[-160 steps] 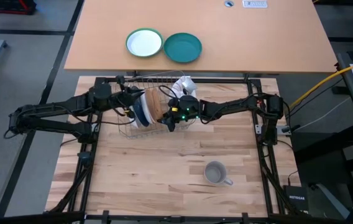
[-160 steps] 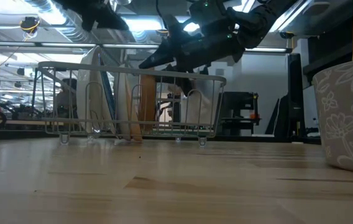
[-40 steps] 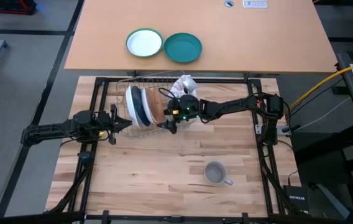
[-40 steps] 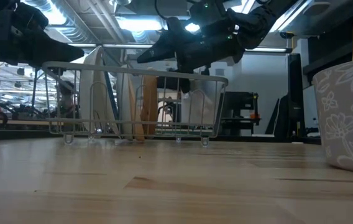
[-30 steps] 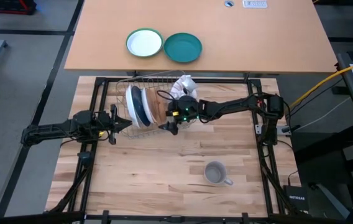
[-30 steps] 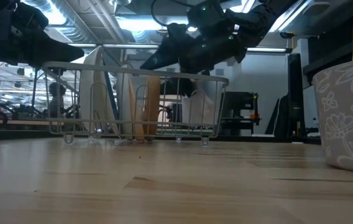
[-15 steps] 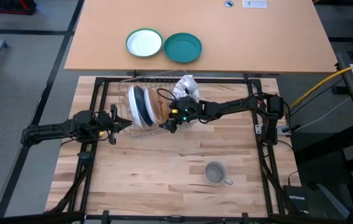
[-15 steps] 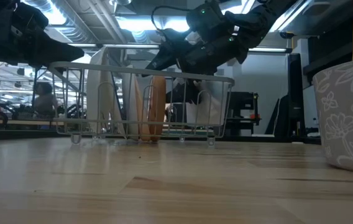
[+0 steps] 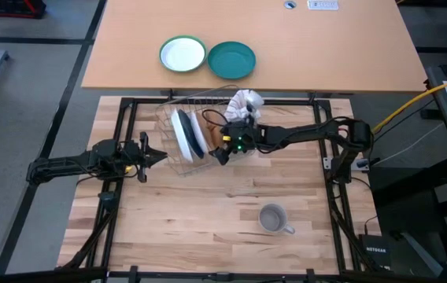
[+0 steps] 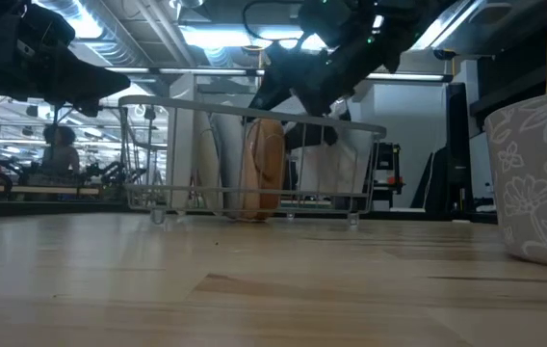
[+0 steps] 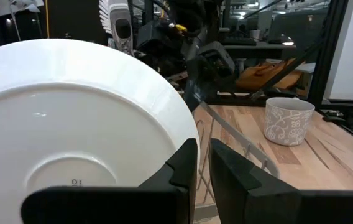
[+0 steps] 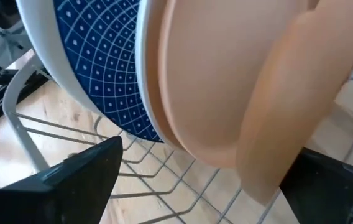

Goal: Sort dishes
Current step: Put the brown plate in the dish rack, then return to Home Position

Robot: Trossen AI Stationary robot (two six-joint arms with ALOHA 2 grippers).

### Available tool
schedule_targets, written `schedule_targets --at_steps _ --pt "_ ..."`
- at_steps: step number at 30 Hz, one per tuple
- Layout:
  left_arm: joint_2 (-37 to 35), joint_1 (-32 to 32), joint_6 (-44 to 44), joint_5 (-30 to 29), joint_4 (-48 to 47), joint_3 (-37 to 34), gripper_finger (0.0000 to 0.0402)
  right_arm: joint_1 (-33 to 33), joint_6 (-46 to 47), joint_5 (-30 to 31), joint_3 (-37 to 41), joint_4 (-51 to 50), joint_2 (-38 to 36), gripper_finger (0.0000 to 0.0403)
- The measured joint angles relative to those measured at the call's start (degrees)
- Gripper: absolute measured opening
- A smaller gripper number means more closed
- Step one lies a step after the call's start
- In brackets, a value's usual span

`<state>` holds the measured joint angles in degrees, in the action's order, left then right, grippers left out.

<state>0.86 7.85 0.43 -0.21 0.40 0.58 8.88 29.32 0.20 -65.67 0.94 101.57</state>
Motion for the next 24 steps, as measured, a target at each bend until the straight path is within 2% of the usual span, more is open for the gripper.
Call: schedule_targets --at_steps 5,11,24 --pt "-0.01 0.01 0.00 0.00 0.00 0.00 0.0033 -1.25 -0.05 3.24 0.00 -1.60 -0.82 0.0399" --pt "-0.01 0.01 -0.01 0.02 0.04 0.00 0.0033 -2.95 0.26 4.05 0.00 -3.53 -0.82 0.0399" --pt "0.00 -0.01 0.00 0.02 0.09 0.00 0.0033 -7.03 -0.68 18.38 -0.21 -9.94 -2.85 0.0399"
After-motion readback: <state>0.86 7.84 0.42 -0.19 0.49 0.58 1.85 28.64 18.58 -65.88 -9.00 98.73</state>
